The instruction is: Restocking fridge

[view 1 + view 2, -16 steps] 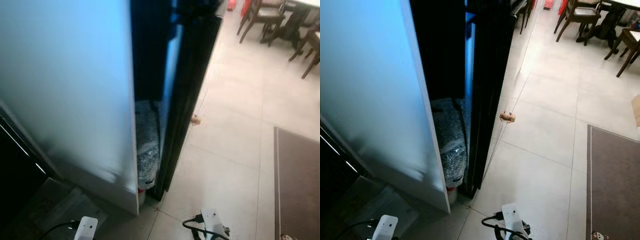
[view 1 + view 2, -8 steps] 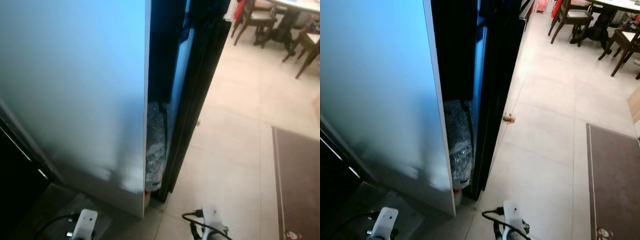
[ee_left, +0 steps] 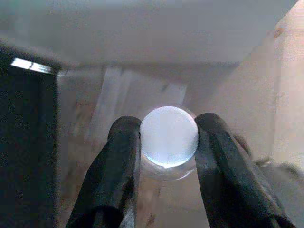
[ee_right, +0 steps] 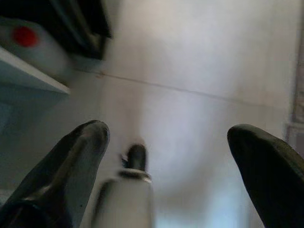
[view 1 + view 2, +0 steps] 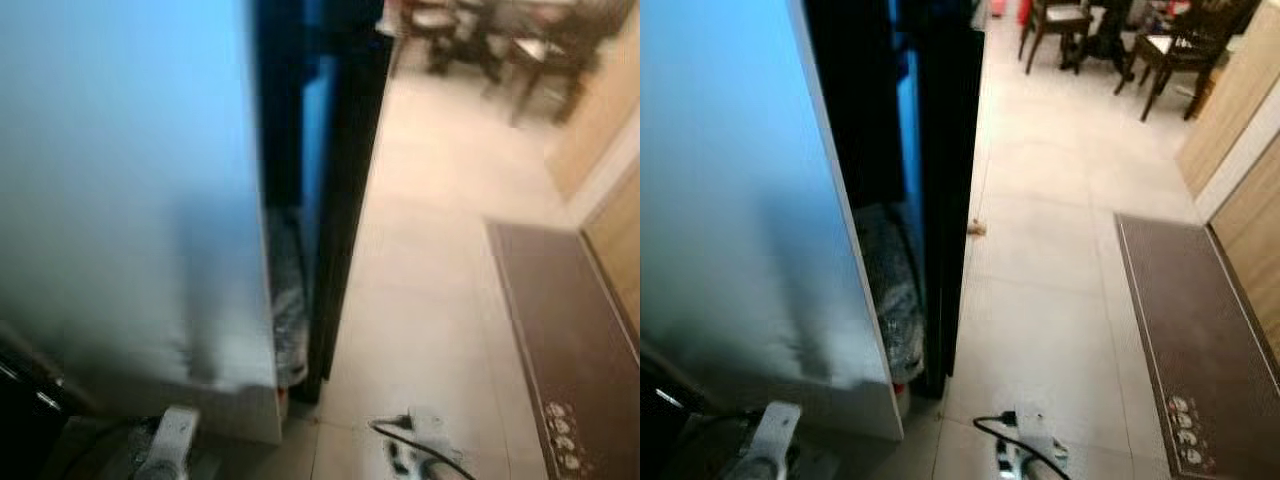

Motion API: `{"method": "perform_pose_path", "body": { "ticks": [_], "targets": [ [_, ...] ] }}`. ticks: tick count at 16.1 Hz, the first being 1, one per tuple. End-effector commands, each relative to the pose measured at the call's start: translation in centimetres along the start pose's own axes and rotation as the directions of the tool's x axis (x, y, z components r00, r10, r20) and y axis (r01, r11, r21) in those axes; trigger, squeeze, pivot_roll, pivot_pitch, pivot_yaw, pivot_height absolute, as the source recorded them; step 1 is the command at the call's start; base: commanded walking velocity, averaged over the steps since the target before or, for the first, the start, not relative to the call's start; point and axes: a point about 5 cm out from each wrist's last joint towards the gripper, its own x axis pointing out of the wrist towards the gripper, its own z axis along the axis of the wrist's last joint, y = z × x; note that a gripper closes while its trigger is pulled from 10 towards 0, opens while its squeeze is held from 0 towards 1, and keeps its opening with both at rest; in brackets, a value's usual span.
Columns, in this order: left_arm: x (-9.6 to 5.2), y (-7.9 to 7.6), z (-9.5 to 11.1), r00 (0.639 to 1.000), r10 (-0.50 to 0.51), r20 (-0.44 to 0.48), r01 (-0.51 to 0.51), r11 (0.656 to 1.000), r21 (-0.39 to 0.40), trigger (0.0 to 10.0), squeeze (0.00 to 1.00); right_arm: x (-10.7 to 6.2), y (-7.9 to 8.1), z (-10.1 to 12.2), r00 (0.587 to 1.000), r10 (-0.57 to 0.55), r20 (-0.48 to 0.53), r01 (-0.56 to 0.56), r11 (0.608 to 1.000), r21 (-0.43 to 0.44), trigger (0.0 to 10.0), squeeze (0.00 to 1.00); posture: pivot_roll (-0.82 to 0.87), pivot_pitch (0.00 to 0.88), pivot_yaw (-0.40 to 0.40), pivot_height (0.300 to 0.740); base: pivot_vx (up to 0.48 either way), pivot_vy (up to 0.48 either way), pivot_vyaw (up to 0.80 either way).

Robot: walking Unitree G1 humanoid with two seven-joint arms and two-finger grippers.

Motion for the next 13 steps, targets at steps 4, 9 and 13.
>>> {"method": "perform_pose_path", "body": {
  "ticks": [4, 9, 13],
  "targets": [
    [-0.2, -0.4, -1.3, 0.999, -0.01, -0.044, 0.011, 1.0, 0.005, 10.0, 0.0, 0.1, 0.0, 0.7, 0.999, -0.028, 0.025, 0.027, 0.999, 0.027, 10.0, 0.0, -0.06, 0.0, -0.027, 0.74, 0.0, 0.0, 0.0],
    [-0.4, 0.1, -1.8, 0.998, -0.022, -0.051, 0.024, 0.999, 0.044, 10.0, 0.0, -0.2, 0.1, 0.0, 0.99, -0.129, 0.06, 0.12, 0.982, 0.145, 10.0, 0.0, -0.18, 0.0, 0.065, 0.74, 0.0, 0.0, 0.0],
    [-0.9, 1.5, -3.8, 0.996, 0.007, -0.09, -0.002, 0.999, 0.052, 10.0, 0.0, -0.9, 0.8, -2.0, 0.98, -0.189, 0.062, 0.177, 0.972, 0.157, 10.0, 0.0, -0.24, 0.0, 0.107, 0.74, 0.0, 0.0, 0.0]
  ]
}}
